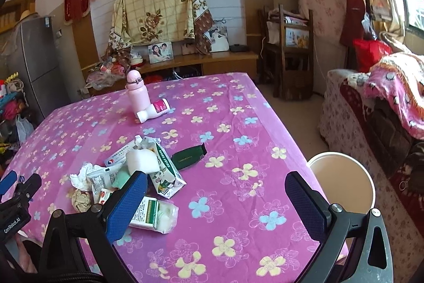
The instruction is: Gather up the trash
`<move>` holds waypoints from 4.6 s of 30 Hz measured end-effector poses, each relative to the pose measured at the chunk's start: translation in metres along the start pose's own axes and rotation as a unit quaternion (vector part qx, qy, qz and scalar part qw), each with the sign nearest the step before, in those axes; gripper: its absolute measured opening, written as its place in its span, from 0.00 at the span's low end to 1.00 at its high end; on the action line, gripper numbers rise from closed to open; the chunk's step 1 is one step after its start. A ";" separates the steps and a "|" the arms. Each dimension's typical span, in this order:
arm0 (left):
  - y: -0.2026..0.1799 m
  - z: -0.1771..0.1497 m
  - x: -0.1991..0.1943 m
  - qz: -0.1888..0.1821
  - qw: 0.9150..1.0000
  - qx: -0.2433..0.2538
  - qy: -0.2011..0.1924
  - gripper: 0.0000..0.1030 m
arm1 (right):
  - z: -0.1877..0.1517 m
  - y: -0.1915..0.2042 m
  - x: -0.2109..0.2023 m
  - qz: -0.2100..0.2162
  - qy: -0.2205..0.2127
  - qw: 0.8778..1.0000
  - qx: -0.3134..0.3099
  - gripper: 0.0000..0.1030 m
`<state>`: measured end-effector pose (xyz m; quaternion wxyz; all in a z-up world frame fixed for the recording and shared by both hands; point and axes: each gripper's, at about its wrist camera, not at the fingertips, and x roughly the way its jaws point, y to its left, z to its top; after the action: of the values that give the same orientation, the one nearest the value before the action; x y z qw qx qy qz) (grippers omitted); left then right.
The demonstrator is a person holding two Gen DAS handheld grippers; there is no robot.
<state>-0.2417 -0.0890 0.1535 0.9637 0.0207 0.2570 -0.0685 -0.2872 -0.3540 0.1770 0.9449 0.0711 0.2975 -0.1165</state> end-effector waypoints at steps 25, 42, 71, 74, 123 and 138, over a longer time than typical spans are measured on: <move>-0.008 -0.003 -0.022 -0.017 0.999 -0.012 -0.024 0.99 | -0.002 0.007 -0.026 0.001 -0.045 0.999 -0.022 1.00; -0.012 -0.006 -0.021 -0.014 1.000 -0.015 -0.022 0.99 | -0.004 0.006 -0.022 -0.004 -0.037 0.999 -0.023 1.00; -0.017 -0.012 -0.015 -0.013 1.000 -0.013 -0.011 0.99 | -0.007 0.004 -0.013 -0.002 -0.020 1.000 -0.016 1.00; -0.017 -0.011 -0.015 -0.014 1.000 -0.013 -0.012 0.99 | -0.007 0.004 -0.013 -0.003 -0.019 1.000 -0.015 1.00; -0.009 -0.015 -0.005 -0.001 1.000 -0.024 0.009 0.99 | -0.016 0.004 -0.001 0.010 0.011 1.000 -0.014 1.00; 0.008 -0.010 0.006 -0.012 0.998 -0.033 0.042 0.99 | -0.014 0.004 0.007 0.006 0.022 0.999 -0.025 1.00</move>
<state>-0.2400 -0.0810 0.1420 0.9514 -0.0115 0.2996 -0.0702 -0.2881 -0.3483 0.1621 0.9402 0.0519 0.3206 -0.1023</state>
